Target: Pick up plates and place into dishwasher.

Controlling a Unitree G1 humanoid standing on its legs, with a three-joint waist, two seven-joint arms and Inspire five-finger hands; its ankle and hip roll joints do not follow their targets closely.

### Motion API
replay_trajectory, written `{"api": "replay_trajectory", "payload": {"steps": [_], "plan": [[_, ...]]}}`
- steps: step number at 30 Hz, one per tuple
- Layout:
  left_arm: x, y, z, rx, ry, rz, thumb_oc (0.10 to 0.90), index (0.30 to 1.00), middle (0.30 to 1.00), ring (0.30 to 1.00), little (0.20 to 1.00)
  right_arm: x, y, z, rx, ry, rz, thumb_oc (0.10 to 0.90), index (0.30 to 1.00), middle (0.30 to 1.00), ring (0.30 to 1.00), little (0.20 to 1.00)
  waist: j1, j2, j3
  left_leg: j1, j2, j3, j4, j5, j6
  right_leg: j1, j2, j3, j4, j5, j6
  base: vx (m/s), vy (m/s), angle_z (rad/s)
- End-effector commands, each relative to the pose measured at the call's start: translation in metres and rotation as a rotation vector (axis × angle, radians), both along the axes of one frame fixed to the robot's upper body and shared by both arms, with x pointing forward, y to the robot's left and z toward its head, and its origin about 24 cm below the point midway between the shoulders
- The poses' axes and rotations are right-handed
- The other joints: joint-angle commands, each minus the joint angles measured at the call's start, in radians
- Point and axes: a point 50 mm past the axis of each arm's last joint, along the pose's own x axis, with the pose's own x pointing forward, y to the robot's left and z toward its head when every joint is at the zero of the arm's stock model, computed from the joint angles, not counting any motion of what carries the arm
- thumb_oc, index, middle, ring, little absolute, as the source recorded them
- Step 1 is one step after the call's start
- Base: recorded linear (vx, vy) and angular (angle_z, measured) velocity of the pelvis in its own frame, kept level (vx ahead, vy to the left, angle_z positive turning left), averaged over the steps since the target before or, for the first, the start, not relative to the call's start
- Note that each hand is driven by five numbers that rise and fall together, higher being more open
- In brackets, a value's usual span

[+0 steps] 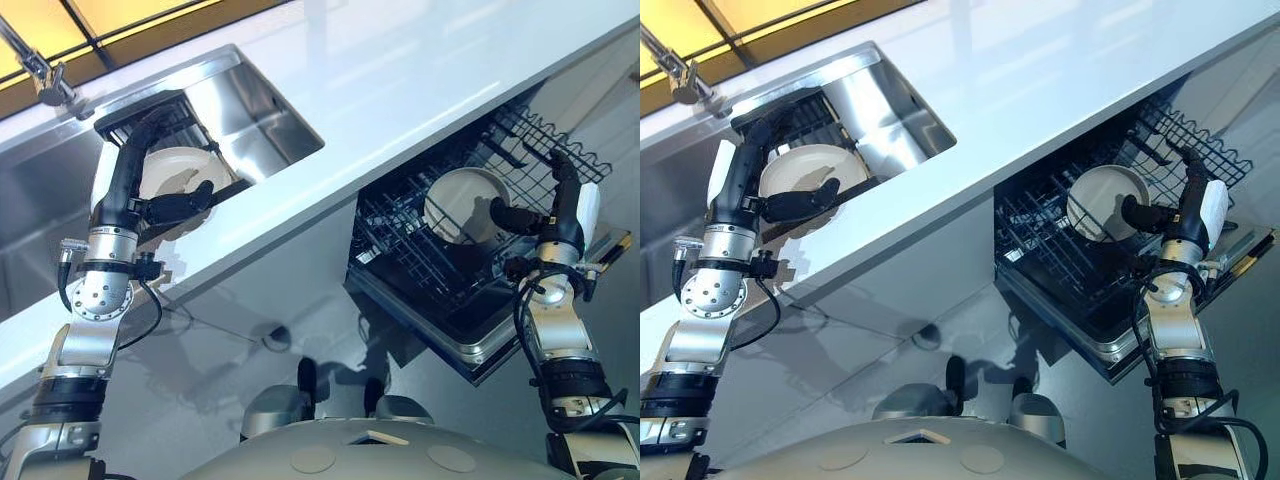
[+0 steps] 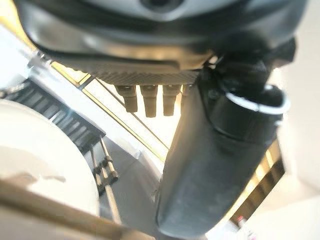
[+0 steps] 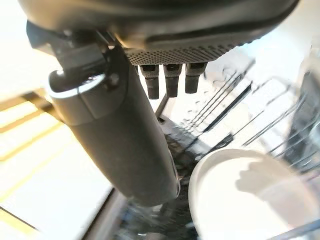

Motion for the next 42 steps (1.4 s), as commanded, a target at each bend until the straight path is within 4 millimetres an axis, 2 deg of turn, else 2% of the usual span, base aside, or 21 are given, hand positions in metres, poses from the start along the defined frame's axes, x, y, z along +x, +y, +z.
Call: {"api": "replay_trajectory", "payload": {"steps": [1, 3, 6, 9, 11, 14, 19, 25, 27, 29, 36, 42], "plan": [[0.007, 0.042, 0.036, 0.137, -0.113, 0.183, 0.8, 0.9, 0.9, 0.9, 0.9, 0.005, 0.019, 0.039, 0.143, -0.202, 0.336, 0.8, 0.9, 0.9, 0.9, 0.9, -0.018, 0.007, -0.119, 0.063, -0.028, 0.042, 0.008, -0.159, -0.012, -0.062, 0.01, -0.063, 0.062, -0.046, 0.069, -0.04, 0.053, -0.18], [0.005, 0.054, 0.036, 0.15, -0.088, 0.237, 0.8, 0.9, 0.9, 0.9, 0.9, 0.002, 0.028, 0.027, 0.247, -0.149, 0.485, 0.8, 0.9, 0.9, 0.9, 0.9, -0.029, 0.009, -0.122, 0.06, -0.028, 0.051, 0.007, -0.158, -0.01, -0.068, 0.008, -0.063, 0.065, -0.045, 0.07, -0.04, 0.055, -0.15], [0.0, 0.075, 0.039, 0.203, -0.041, 0.329, 0.8, 0.9, 0.9, 0.9, 0.9, -0.006, 0.048, 0.006, 0.51, -0.061, 0.779, 0.8, 0.9, 0.9, 0.9, 0.9, -0.047, 0.011, -0.127, 0.057, -0.03, 0.064, 0.007, -0.158, -0.007, -0.077, 0.005, -0.058, 0.067, -0.042, 0.073, -0.03, 0.054, -0.12], [-0.004, 0.096, 0.042, 0.295, 0.02, 0.415, 0.8, 0.9, 0.9, 0.9, 0.9, -0.016, 0.066, -0.014, 0.653, 0.033, 0.983, 0.8, 0.9, 0.9, 0.9, 0.9, -0.06, 0.016, -0.132, 0.051, -0.032, 0.079, 0.006, -0.156, -0.006, -0.085, 0.002, -0.056, 0.067, -0.037, 0.079, -0.02, 0.067, -0.06], [-0.005, 0.111, 0.049, 0.319, 0.061, 0.468, 0.8, 0.9, 0.9, 0.9, 0.9, -0.022, 0.075, -0.024, 0.706, 0.076, 1.059, 0.8, 0.9, 0.9, 0.9, 0.9, -0.071, 0.021, -0.132, 0.045, -0.036, 0.085, 0.006, -0.155, -0.002, -0.093, 0.001, -0.048, 0.067, -0.033, 0.082, -0.03, 0.08, -0.2], [-0.005, 0.122, 0.053, 0.323, 0.102, 0.519, 0.8, 0.9, 0.9, 0.9, 0.9, -0.027, 0.086, -0.032, 0.699, 0.139, 1.117, 0.8, 0.9, 0.9, 0.9, 0.9, -0.079, 0.025, -0.13, 0.041, -0.042, 0.09, 0.006, -0.154, 0.003, -0.101, -0.003, -0.038, 0.071, -0.03, 0.088, -0.02, 0.074, -0.19], [-0.007, 0.134, 0.055, 0.322, 0.155, 0.566, 0.8, 0.9, 0.9, 0.9, 0.9, -0.036, 0.093, -0.045, 0.601, 0.284, 1.171, 0.8, 0.9, 0.9, 0.9, 0.9, -0.085, 0.027, -0.123, 0.038, -0.048, 0.092, 0.006, -0.153, 0.012, -0.114, -0.008, -0.025, 0.092, -0.032, 0.096, -0.01, 0.061, -0.05], [-0.005, 0.145, 0.064, 0.313, 0.201, 0.596, 0.8, 0.9, 0.9, 0.9, 0.9, -0.051, 0.101, -0.075, 0.53, 0.5, 1.186, 0.8, 0.9, 0.9, 0.9, 0.9, -0.088, 0.024, -0.11, 0.035, -0.056, 0.088, 0.008, -0.152, 0.02, -0.141, -0.018, -0.02, 0.14, -0.031, 0.108, 0.01, 0.064, -0.12], [-0.002, 0.146, 0.07, 0.311, 0.209, 0.598, 0.8, 0.9, 0.9, 0.9, 0.9, -0.058, 0.105, -0.089, 0.446, 0.599, 1.188, 0.8, 0.9, 0.9, 0.9, 0.9, -0.088, 0.022, -0.101, 0.034, -0.059, 0.089, 0.013, -0.155, 0.025, -0.153, -0.023, -0.021, 0.159, -0.03, 0.112, 0.03, 0.096, -0.1], [0.001, 0.146, 0.073, 0.311, 0.209, 0.596, 0.8, 0.9, 0.9, 0.9, 0.9, -0.061, 0.105, -0.095, 0.403, 0.649, 1.175, 0.8, 0.9, 0.9, 0.9, 0.9, -0.088, 0.021, -0.096, 0.034, -0.061, 0.089, 0.015, -0.157, 0.026, -0.157, -0.025, -0.022, 0.166, -0.031, 0.114, 0.03, 0.072, -0.04], [0.017, 0.141, 0.093, 0.279, 0.235, 0.567, 0.8, 0.9, 0.9, 0.9, 0.9, -0.077, 0.094, -0.125, -0.01, 0.881, 1.1, 0.8, 0.9, 0.9, 0.9, 0.9, -0.087, 0.018, -0.055, 0.026, -0.066, 0.09, 0.028, -0.166, 0.032, -0.185, -0.036, -0.033, 0.186, -0.028, 0.123, 0.03, 0.086, -0.05], [0.031, 0.134, 0.104, 0.184, 0.253, 0.514, 0.8, 0.9, 0.9, 0.9, 0.9, -0.08, 0.081, -0.141, -0.179, 0.932, 0.97, 0.8, 0.9, 0.9, 0.9, 0.9, -0.084, 0.019, -0.018, 0.002, -0.072, 0.099, 0.046, -0.175, 0.042, -0.221, -0.041, -0.025, 0.194, -0.012, 0.135, 0.03, 0.067, -0.08]]}}
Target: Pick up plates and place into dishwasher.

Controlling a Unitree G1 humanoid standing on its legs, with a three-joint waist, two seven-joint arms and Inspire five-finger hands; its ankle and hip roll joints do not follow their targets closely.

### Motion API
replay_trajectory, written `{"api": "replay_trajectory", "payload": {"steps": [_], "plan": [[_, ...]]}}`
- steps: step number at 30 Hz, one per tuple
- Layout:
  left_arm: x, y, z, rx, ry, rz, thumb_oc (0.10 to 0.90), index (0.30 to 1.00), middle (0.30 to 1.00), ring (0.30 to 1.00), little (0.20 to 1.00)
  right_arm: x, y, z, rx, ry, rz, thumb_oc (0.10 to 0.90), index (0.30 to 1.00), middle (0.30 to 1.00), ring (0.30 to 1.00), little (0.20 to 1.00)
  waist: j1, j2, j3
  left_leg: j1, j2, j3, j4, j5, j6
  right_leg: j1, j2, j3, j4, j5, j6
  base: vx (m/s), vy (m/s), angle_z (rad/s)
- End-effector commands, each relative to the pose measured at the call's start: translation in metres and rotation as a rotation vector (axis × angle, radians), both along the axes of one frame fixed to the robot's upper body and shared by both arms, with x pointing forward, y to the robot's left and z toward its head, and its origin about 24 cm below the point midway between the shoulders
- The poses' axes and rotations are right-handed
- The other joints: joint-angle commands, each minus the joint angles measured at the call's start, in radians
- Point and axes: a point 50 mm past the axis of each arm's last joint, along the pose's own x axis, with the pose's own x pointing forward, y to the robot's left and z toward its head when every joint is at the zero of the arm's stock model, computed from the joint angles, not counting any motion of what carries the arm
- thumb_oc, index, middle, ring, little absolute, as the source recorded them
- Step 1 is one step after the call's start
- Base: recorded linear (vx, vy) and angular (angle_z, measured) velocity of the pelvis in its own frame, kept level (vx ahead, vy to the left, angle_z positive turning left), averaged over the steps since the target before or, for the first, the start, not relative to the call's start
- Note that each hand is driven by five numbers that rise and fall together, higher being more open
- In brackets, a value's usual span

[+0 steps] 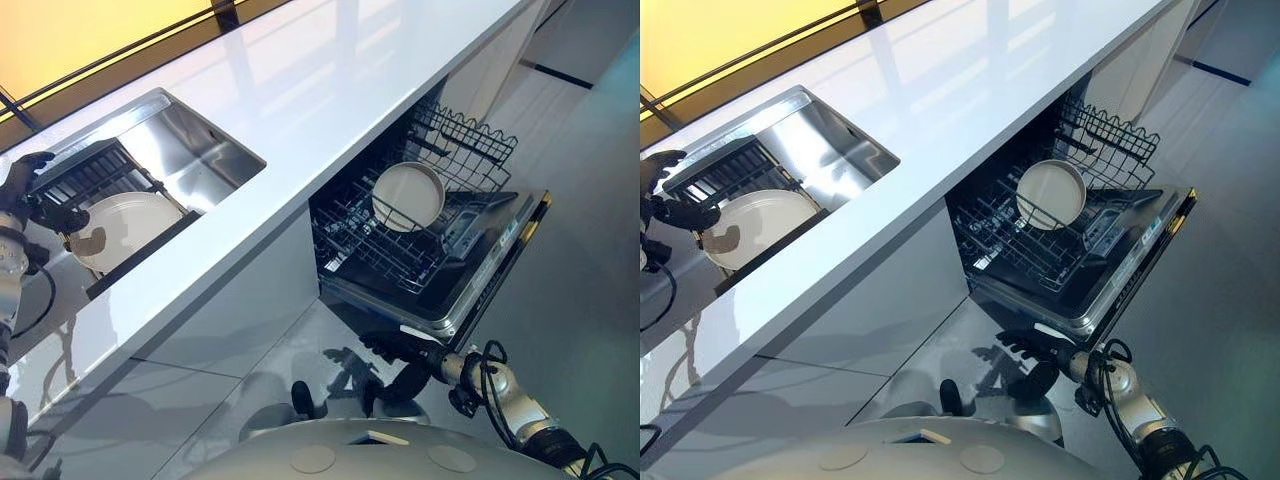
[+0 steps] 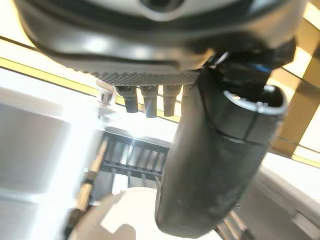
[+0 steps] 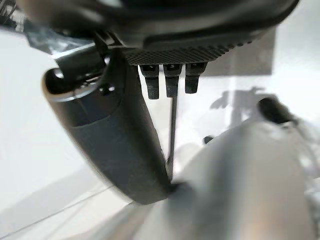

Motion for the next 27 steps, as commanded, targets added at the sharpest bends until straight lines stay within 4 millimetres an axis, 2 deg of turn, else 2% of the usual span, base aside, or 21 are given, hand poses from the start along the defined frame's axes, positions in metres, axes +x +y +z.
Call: {"api": "replay_trajectory", "payload": {"steps": [1, 6, 11, 22, 27], "plan": [[0.016, 0.007, 0.08, 0.029, -0.211, 0.009, 0.8, 0.9, 0.9, 0.9, 0.9, 0.025, 0.004, 0.018, -0.08, -0.21, 0.109, 0.8, 0.9, 0.9, 0.9, 0.9, -0.003, 0.025, 0.035, 0.008, -0.086, -0.021, 0.05, -0.155, 0.047, -0.116, -0.031, -0.03, 0.117, -0.011, 0.126, 0.03, 0.037, -0.04], [0.029, -0.002, 0.098, -0.053, -0.209, -0.054, 0.8, 0.9, 0.9, 0.9, 0.9, 0.024, -0.005, 0.009, -0.143, -0.241, 0.04, 0.8, 0.9, 0.9, 0.9, 0.9, -0.003, 0.02, 0.071, -0.026, -0.091, -0.012, 0.076, -0.165, 0.058, -0.157, -0.034, -0.017, 0.138, 0.002, 0.138, 0.0, 0.002, 0.01], [0.038, -0.009, 0.105, -0.067, -0.131, -0.082, 0.8, 0.9, 0.9, 0.9, 0.9, 0.027, -0.013, 0.009, -0.174, -0.287, -0.033, 0.8, 0.9, 0.9, 0.9, 0.9, -0.001, 0.016, 0.105, -0.067, -0.095, -0.012, 0.109, -0.17, 0.065, -0.188, -0.035, -0.005, 0.157, 0.008, 0.144, 0.0, 0.0, 0.0], [0.036, -0.003, 0.097, -0.086, 0.086, -0.05, 0.8, 0.9, 0.9, 0.9, 0.9, 0.042, -0.023, 0.019, -0.182, -0.379, -0.12, 0.8, 0.9, 0.9, 0.9, 0.9, 0.014, 0.012, 0.179, -0.159, -0.09, -0.017, 0.168, -0.165, 0.07, -0.227, -0.022, 0.013, 0.151, 0.014, 0.136, -0.01, -0.003, 0.01], [0.027, 0.002, 0.086, -0.105, 0.307, -0.04, 0.8, 0.9, 0.9, 0.9, 0.9, 0.048, -0.024, 0.024, -0.174, -0.405, -0.135, 0.8, 0.9, 0.9, 0.9, 0.9, 0.028, 0.01, 0.204, -0.189, -0.083, -0.019, 0.182, -0.158, 0.07, -0.238, -0.014, 0.011, 0.139, 0.017, 0.131, -0.03, -0.024, 0.01]]}}
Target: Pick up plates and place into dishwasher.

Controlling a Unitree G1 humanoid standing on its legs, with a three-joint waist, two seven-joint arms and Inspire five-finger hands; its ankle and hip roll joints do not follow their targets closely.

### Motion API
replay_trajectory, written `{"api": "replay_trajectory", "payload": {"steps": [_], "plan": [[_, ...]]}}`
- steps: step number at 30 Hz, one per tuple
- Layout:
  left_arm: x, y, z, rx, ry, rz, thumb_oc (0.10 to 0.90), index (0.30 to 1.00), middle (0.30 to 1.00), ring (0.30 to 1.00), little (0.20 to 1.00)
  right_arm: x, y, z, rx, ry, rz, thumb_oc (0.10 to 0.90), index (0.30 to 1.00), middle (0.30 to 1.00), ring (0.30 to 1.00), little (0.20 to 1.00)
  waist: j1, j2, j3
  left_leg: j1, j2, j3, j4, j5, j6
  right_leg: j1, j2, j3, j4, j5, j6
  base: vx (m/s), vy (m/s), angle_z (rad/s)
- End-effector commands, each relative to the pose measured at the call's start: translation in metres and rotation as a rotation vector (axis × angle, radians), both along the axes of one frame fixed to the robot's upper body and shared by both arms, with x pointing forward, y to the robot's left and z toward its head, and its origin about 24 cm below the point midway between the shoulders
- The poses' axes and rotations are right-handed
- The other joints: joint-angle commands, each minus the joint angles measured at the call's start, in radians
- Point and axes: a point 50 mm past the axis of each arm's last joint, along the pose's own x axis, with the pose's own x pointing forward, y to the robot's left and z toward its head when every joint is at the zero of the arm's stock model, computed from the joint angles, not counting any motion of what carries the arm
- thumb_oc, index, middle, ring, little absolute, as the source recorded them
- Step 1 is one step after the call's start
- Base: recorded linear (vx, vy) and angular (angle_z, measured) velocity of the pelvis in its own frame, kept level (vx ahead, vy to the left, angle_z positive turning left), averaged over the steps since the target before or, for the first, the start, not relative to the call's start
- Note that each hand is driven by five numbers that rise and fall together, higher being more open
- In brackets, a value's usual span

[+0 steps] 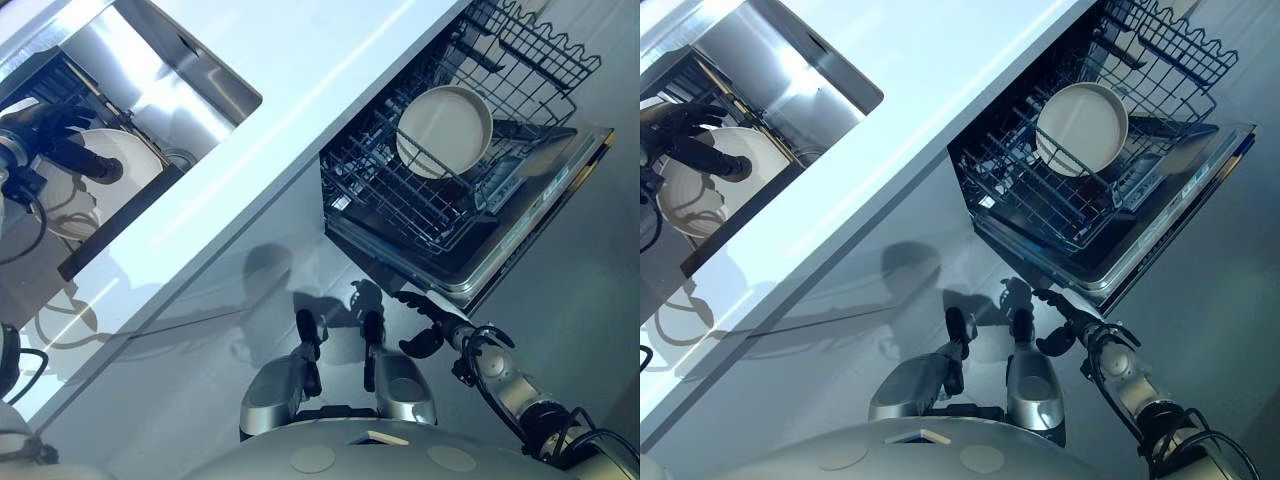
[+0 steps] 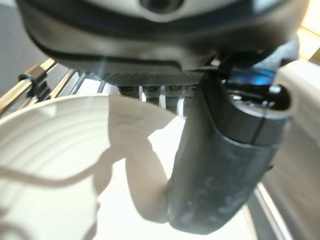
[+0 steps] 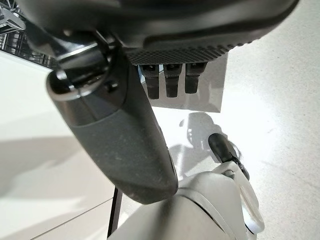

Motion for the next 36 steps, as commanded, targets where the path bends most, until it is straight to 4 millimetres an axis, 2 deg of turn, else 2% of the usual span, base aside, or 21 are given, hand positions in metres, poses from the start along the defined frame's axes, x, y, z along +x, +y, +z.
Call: {"api": "replay_trajectory", "payload": {"steps": [1, 3, 4, 5, 6, 8, 9, 17, 28, 30, 36], "plan": [[-0.021, 0.023, 0.001, 0.125, 0.208, 0.093, 0.8, 0.9, 0.9, 0.9, 0.9, 0.007, -0.006, 0.015, 0.04, -0.098, -0.009, 0.8, 0.9, 0.9, 0.9, 0.9, 0.008, 0.009, -0.03, -0.059, -0.066, -0.013, 0.153, -0.168, 0.049, -0.116, -0.004, 0.016, 0.103, 0.005, 0.122, -0.01, -0.031, -0.01], [-0.025, 0.026, 0.001, 0.141, 0.237, 0.104, 0.687, 0.804, 0.804, 0.804, 0.787, 0.007, -0.007, 0.015, 0.041, -0.094, -0.016, 0.8, 0.9, 0.9, 0.9, 0.9, 0.014, 0.011, -0.031, -0.058, -0.067, -0.016, 0.153, -0.167, 0.049, -0.113, -0.005, 0.008, 0.102, 0.005, 0.12, 0.0, -0.03, -0.04], [-0.027, 0.027, 0.003, 0.152, 0.247, 0.105, 0.671, 0.789, 0.789, 0.789, 0.771, 0.006, -0.008, 0.014, 0.04, -0.09, -0.018, 0.8, 0.9, 0.9, 0.9, 0.9, 0.017, 0.013, -0.033, -0.057, -0.068, -0.018, 0.153, -0.166, 0.048, -0.107, -0.005, 0.004, 0.099, 0.004, 0.119, 0.02, -0.037, -0.02], [-0.029, 0.028, 0.005, 0.164, 0.26, 0.104, 0.569, 0.702, 0.702, 0.702, 0.669, 0.005, -0.009, 0.013, 0.04, -0.082, -0.019, 0.8, 0.9, 0.9, 0.9, 0.9, 0.02, 0.016, -0.036, -0.053, -0.069, -0.022, 0.15, -0.166, 0.047, -0.102, -0.006, -0.001, 0.098, 0.002, 0.118, 0.02, -0.038, -0.01], [-0.03, 0.029, 0.007, 0.17, 0.265, 0.101, 0.427, 0.58, 0.58, 0.58, 0.527, 0.003, -0.009, 0.012, 0.039, -0.076, -0.019, 0.8, 0.9, 0.9, 0.9, 0.9, 0.023, 0.018, -0.039, -0.049, -0.07, -0.024, 0.148, -0.165, 0.046, -0.098, -0.006, -0.006, 0.097, 0.001, 0.118, 0.03, -0.041, 0.02], [-0.033, 0.03, 0.012, 0.169, 0.244, 0.094, 0.251, 0.429, 0.429, 0.429, 0.351, 0.0, -0.009, 0.009, 0.038, -0.058, -0.02, 0.8, 0.9, 0.9, 0.9, 0.9, 0.03, 0.022, -0.05, -0.037, -0.073, -0.033, 0.142, -0.165, 0.044, -0.084, -0.009, -0.015, 0.097, -0.004, 0.117, 0.04, -0.035, 0.03], [-0.034, 0.03, 0.016, 0.18, 0.223, 0.092, 0.1, 0.3, 0.3, 0.3, 0.2, -0.001, -0.009, 0.007, 0.036, -0.049, -0.018, 0.8, 0.9, 0.9, 0.9, 0.9, 0.033, 0.024, -0.057, -0.03, -0.075, -0.037, 0.138, -0.165, 0.044, -0.078, -0.009, -0.019, 0.097, -0.007, 0.116, 0.04, -0.033, 0.09], [-0.032, 0.025, 0.042, 0.195, 0.0, 0.044, 0.1, 0.3, 0.3, 0.3, 0.2, -0.011, 0.003, -0.006, 0.049, 0.003, -0.004, 0.8, 0.9, 0.9, 0.9, 0.9, 0.057, 0.034, -0.134, 0.045, -0.079, -0.069, 0.091, -0.166, 0.031, -0.016, -0.01, -0.061, 0.091, -0.037, 0.11, 0.04, -0.056, 0.16], [-0.036, 0.025, 0.051, 0.25, -0.153, 0.048, 0.1, 0.3, 0.3, 0.3, 0.2, -0.015, 0.018, -0.011, 0.108, 0.013, 0.016, 0.8, 0.9, 0.9, 0.9, 0.9, 0.074, 0.034, -0.23, 0.129, -0.058, -0.094, 0.031, -0.163, 0.007, 0.072, 0.015, -0.101, 0.044, -0.069, 0.084, 0.0, -0.103, 0.14], [-0.037, 0.025, 0.059, 0.256, -0.229, 0.068, 0.1, 0.3, 0.3, 0.3, 0.2, -0.012, 0.024, -0.006, 0.168, -0.001, 0.011, 0.8, 0.9, 0.9, 0.9, 0.9, 0.072, 0.031, -0.236, 0.141, -0.053, -0.096, 0.023, -0.163, 0.002, 0.087, 0.02, -0.106, 0.034, -0.072, 0.078, -0.02, -0.131, 0.03], [-0.047, 0.023, 0.098, 0.338, -0.597, 0.116, 0.1, 0.3, 0.3, 0.3, 0.2, 0.008, 0.051, 0.032, 0.617, -0.072, -0.041, 0.8, 0.9, 0.9, 0.9, 0.9, 0.054, 0.03, -0.26, 0.164, -0.033, -0.093, 0.003, -0.153, -0.017, 0.12, 0.042, -0.115, 0.009, -0.085, 0.054, -0.04, -0.124, 0.05]]}}
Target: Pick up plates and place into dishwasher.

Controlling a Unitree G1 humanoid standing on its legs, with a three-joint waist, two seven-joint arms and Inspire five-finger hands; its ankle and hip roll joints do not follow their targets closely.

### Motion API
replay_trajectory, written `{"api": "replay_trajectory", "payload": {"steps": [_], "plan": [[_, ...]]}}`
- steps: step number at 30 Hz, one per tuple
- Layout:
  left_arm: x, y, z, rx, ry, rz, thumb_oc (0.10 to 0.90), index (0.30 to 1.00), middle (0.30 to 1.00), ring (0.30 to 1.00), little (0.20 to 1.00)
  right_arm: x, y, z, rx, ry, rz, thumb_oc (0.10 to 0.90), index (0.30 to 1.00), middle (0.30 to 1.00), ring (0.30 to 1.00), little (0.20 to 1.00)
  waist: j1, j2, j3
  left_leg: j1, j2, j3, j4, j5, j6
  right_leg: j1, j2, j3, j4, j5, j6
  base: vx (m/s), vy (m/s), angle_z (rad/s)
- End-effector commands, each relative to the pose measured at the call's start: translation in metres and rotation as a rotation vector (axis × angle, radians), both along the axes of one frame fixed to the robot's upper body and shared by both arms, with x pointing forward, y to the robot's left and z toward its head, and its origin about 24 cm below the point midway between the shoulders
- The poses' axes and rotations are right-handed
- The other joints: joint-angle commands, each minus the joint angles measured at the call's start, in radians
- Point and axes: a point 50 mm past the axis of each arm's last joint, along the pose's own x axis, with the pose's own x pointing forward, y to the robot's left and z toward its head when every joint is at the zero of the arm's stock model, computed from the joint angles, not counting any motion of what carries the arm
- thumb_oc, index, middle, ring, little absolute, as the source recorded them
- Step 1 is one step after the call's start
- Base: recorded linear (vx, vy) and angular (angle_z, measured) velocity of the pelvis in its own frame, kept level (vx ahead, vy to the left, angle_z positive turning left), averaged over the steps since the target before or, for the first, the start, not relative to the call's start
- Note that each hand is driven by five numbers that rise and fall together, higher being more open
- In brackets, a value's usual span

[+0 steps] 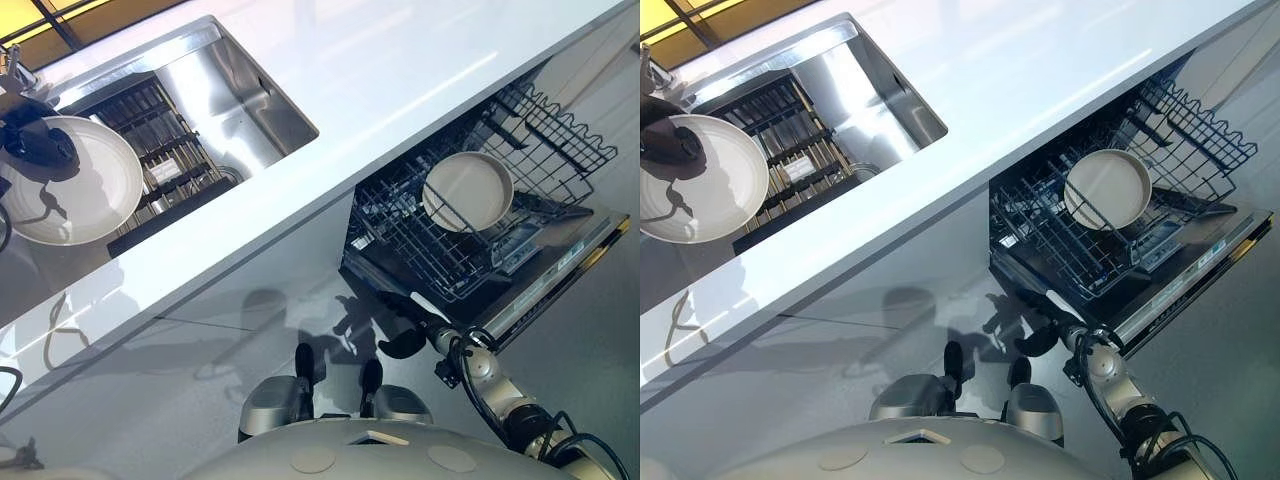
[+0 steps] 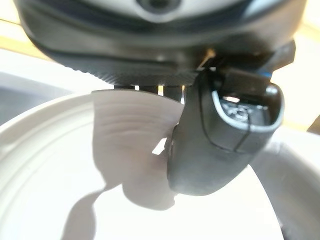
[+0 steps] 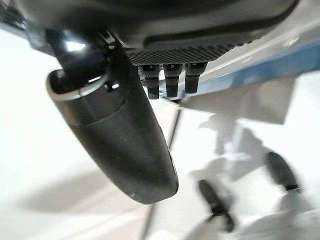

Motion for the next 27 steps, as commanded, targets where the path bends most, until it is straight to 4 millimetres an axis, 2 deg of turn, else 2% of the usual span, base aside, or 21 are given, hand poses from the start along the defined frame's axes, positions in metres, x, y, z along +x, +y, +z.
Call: {"api": "replay_trajectory", "payload": {"steps": [1, 2, 4, 6, 7, 11, 15, 17, 20, 21, 23, 27], "plan": [[-0.03, 0.011, 0.094, 0.172, -0.49, 0.06, 0.1, 0.3, 0.3, 0.3, 0.2, 0.015, 0.014, 0.037, 0.329, -0.131, -0.035, 0.8, 0.9, 0.9, 0.9, 0.9, -0.024, 0.059, -0.137, 0.044, -0.029, 0.026, 0.02, -0.155, -0.006, -0.085, 0.038, -0.012, 0.115, -0.087, 0.052, -0.04, -0.08, 0.02], [-0.032, 0.011, 0.098, 0.175, -0.522, 0.063, 0.1, 0.3, 0.3, 0.3, 0.2, 0.016, 0.017, 0.04, 0.37, -0.136, -0.038, 0.8, 0.9, 0.9, 0.9, 0.9, -0.026, 0.06, -0.14, 0.046, -0.026, 0.03, 0.017, -0.154, -0.008, -0.083, 0.04, -0.014, 0.114, -0.09, 0.049, -0.05, -0.088, 0.0], [-0.039, 0.01, 0.108, 0.202, -0.642, 0.043, 0.1, 0.3, 0.3, 0.3, 0.2, 0.02, 0.023, 0.052, 0.56, -0.145, -0.067, 0.8, 0.9, 0.9, 0.9, 0.9, -0.031, 0.062, -0.15, 0.05, -0.018, 0.04, 0.01, -0.15, -0.015, -0.075, 0.048, -0.017, 0.108, -0.095, 0.042, -0.05, -0.09, -0.04], [-0.041, 0.007, 0.112, 0.219, -0.708, 0.026, 0.111, 0.309, 0.309, 0.309, 0.211, 0.02, 0.029, 0.058, 0.687, -0.131, -0.072, 0.8, 0.9, 0.9, 0.9, 0.9, -0.034, 0.062, -0.155, 0.053, -0.013, 0.045, 0.007, -0.148, -0.02, -0.07, 0.052, -0.019, 0.107, -0.1, 0.038, -0.04, -0.091, -0.07], [-0.042, -0.001, 0.113, 0.233, -0.779, -0.018, 0.1, 0.3, 0.3, 0.3, 0.2, 0.021, 0.036, 0.065, 0.805, -0.12, -0.07, 0.8, 0.9, 0.9, 0.9, 0.9, -0.035, 0.059, -0.163, 0.055, -0.008, 0.048, 0.004, -0.146, -0.023, -0.066, 0.057, -0.019, 0.104, -0.104, 0.033, -0.03, -0.075, -0.08], [-0.042, -0.012, 0.11, 0.252, -0.839, -0.078, 0.1, 0.3, 0.3, 0.3, 0.2, 0.025, 0.039, 0.075, 0.888, -0.153, -0.098, 0.8, 0.9, 0.9, 0.9, 0.9, -0.038, 0.056, -0.168, 0.057, -0.003, 0.051, 0.004, -0.142, -0.027, -0.061, 0.059, -0.022, 0.105, -0.107, 0.027, -0.02, -0.063, -0.08], [-0.042, -0.04, 0.093, 0.282, -0.922, -0.188, 0.1, 0.3, 0.3, 0.3, 0.2, 0.035, 0.032, 0.11, 0.919, -0.37, -0.165, 0.8, 0.9, 0.9, 0.9, 0.9, -0.044, 0.05, -0.177, 0.062, 0.006, 0.056, 0.005, -0.14, -0.03, -0.058, 0.061, -0.023, 0.114, -0.116, 0.018, -0.01, -0.055, -0.02], [-0.044, -0.055, 0.079, 0.289, -0.964, -0.244, 0.1, 0.3, 0.3, 0.3, 0.2, 0.041, 0.02, 0.139, 0.872, -0.577, -0.225, 0.8, 0.9, 0.9, 0.9, 0.9, -0.048, 0.049, -0.181, 0.065, 0.007, 0.056, 0.004, -0.141, -0.028, -0.057, 0.062, -0.017, 0.117, -0.119, 0.013, -0.01, -0.026, -0.05], [-0.05, -0.073, 0.06, 0.281, -1.009, -0.296, 0.1, 0.3, 0.3, 0.3, 0.2, 0.041, 0.007, 0.173, 0.808, -0.816, -0.274, 0.8, 0.9, 0.9, 0.9, 0.9, -0.055, 0.05, -0.184, 0.068, 0.006, 0.057, 0.004, -0.142, -0.026, -0.055, 0.064, -0.006, 0.118, -0.12, 0.009, 0.0, -0.004, -0.08], [-0.052, -0.081, 0.053, 0.274, -1.021, -0.32, 0.1, 0.3, 0.3, 0.3, 0.2, 0.039, 0.003, 0.188, 0.783, -0.925, -0.27, 0.8, 0.9, 0.9, 0.9, 0.9, -0.056, 0.049, -0.186, 0.069, 0.006, 0.055, 0.004, -0.142, -0.026, -0.054, 0.064, -0.003, 0.117, -0.12, 0.008, 0.0, 0.001, -0.11], [-0.054, -0.097, 0.042, 0.245, -1.05, -0.365, 0.1, 0.3, 0.3, 0.3, 0.2, 0.037, 0.0, 0.209, 0.782, -1.029, -0.222, 0.8, 0.9, 0.9, 0.9, 0.9, -0.057, 0.047, -0.188, 0.07, 0.005, 0.053, 0.005, -0.143, -0.024, -0.053, 0.063, 0.003, 0.117, -0.12, 0.006, -0.01, 0.004, -0.07], [-0.05, -0.128, 0.023, 0.177, -1.085, -0.468, 0.1, 0.3, 0.3, 0.3, 0.2, 0.036, 0.009, 0.243, 0.837, -1.172, -0.059, 0.8, 0.9, 0.9, 0.9, 0.9, -0.049, 0.044, -0.191, 0.073, 0.0, 0.045, 0.008, -0.143, -0.02, -0.05, 0.064, 0.009, 0.123, -0.122, -0.001, 0.0, 0.0, -0.01]]}}
